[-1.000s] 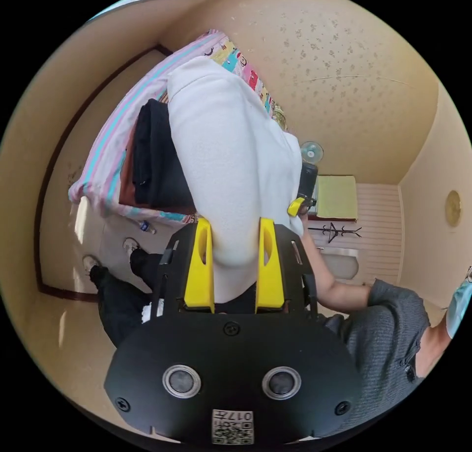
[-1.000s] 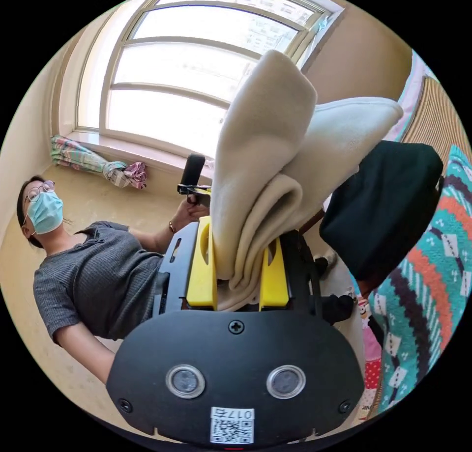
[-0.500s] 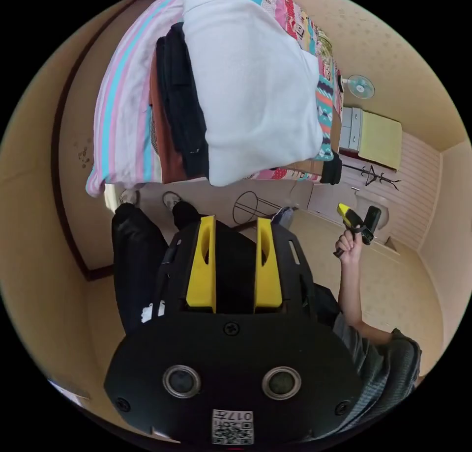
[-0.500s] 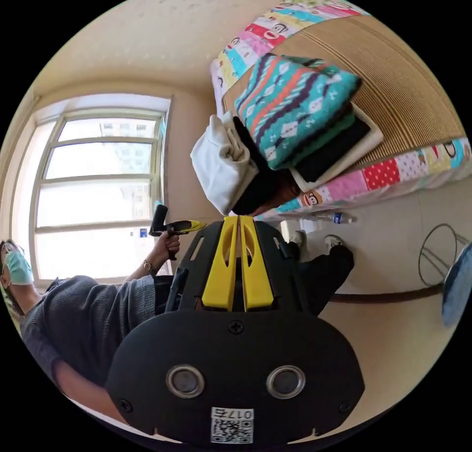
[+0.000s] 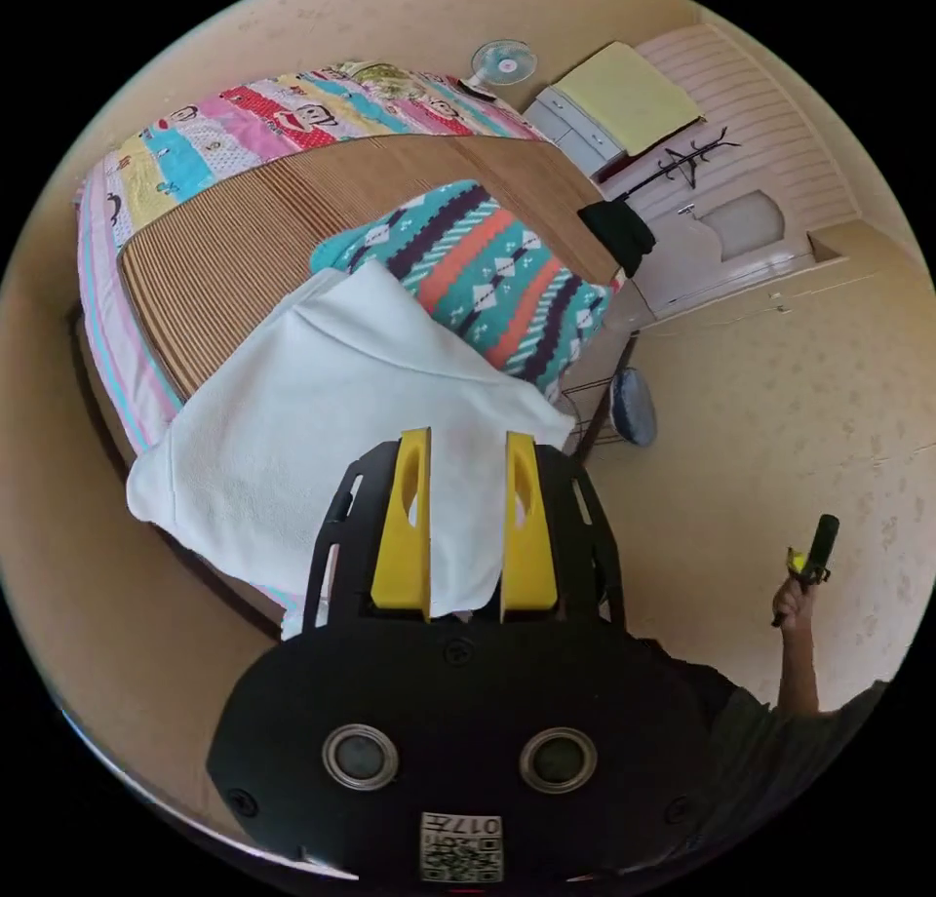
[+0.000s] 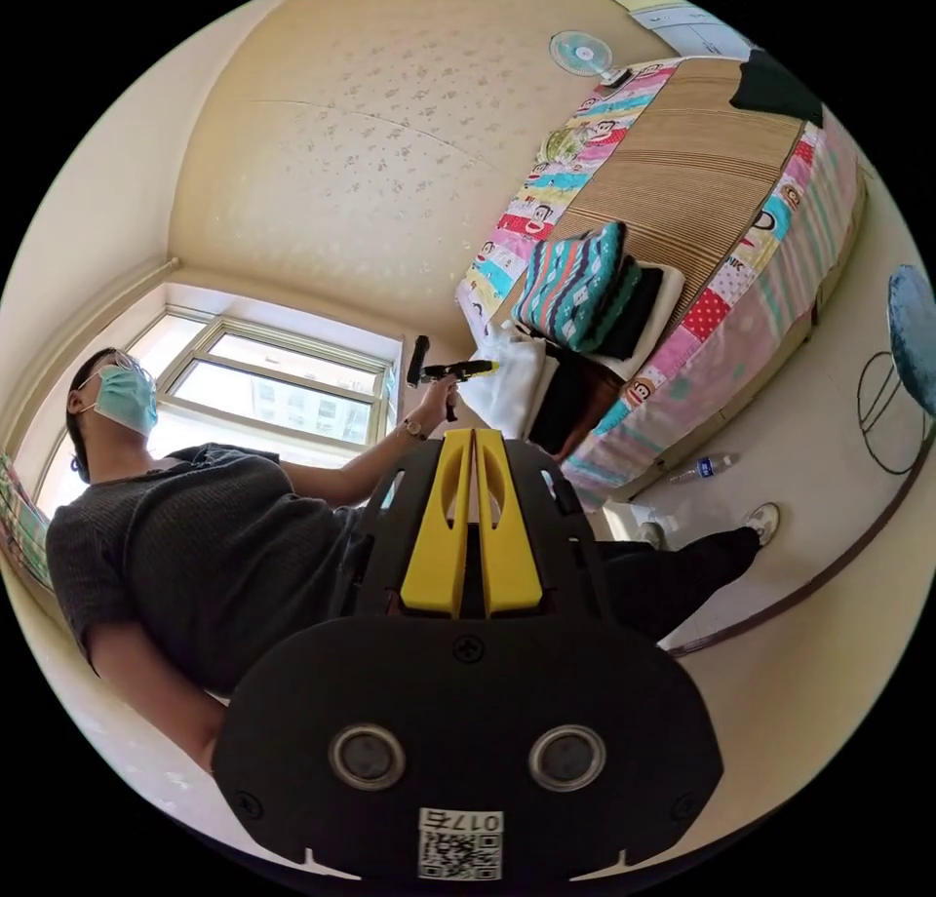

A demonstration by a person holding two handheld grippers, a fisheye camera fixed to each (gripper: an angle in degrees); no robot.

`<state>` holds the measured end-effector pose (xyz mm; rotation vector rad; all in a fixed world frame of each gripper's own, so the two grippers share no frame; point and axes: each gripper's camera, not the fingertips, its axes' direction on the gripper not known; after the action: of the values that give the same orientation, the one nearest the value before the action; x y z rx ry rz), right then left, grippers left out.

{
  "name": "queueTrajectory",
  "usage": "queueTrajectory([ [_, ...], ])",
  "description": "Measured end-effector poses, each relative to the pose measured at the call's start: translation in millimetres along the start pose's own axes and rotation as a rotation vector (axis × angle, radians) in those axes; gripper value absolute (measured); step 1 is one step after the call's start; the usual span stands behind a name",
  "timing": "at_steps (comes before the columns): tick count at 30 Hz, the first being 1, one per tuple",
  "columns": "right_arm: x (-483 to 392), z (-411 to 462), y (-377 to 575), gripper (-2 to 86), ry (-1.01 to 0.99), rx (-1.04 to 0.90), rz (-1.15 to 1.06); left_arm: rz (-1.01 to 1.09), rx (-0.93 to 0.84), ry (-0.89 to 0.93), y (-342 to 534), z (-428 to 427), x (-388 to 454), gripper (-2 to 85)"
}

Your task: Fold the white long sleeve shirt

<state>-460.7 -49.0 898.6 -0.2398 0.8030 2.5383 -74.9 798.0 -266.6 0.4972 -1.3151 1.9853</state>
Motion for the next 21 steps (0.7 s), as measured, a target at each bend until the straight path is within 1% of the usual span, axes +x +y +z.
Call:
queueTrajectory([
  [1,0.2,-3.6,18.5,0.5,0.014,0.010,0.005,-0.031,-0.057,-0.091,-4.2,17.5,0.5,6.9],
  [2,1.2,-6.0,36.3,0.5,0.035,0.017,0.016,-0.018,-0.114,-0.199,-8.1,49.7,4.9,6.6],
  [3,1.8,-7.0,44.8,0.5,0.048,0.021,0.025,-0.025,-0.096,-0.223,-6.2,65.8,8.2,6.5],
  [6,6.9,-14.0,82.1,0.5,0.080,0.061,0.042,-0.167,-0.038,-0.156,-0.6,69.7,8.7,6.3],
  [8,18.2,-25.6,102.0,0.5,0.090,0.103,0.062,-0.217,-0.027,-0.144,6.0,69.7,10.3,6.2],
  [10,25.6,-37.5,111.3,0.5,0.118,0.131,0.061,-0.224,0.014,-0.117,18.1,66.6,13.7,5.5],
  [11,28.6,-45.6,115.4,0.5,0.152,0.145,0.053,-0.207,0.062,-0.087,28.6,61.6,18.2,5.1],
  [14,32.7,-60.1,120.3,0.4,0.236,0.141,0.007,-0.185,0.168,-0.080,54.3,47.4,40.9,4.7],
  [16,37.9,-62.1,118.0,0.4,0.213,0.085,-0.053,-0.122,0.200,-0.089,60.3,44.6,67.9,4.6],
  [18,48.8,-63.1,112.6,0.3,0.241,0.032,-0.063,-0.007,0.179,-0.096,54.3,56.6,114.4,4.1],
  [19,58.4,-64.5,107.7,0.3,0.298,-0.005,-0.050,0.025,0.160,-0.094,51.2,63.0,127.4,3.9],
  [21,73.4,-69.2,99.1,0.3,0.387,-0.054,-0.032,0.135,0.091,-0.069,42.7,96.0,181.0,2.0],
])
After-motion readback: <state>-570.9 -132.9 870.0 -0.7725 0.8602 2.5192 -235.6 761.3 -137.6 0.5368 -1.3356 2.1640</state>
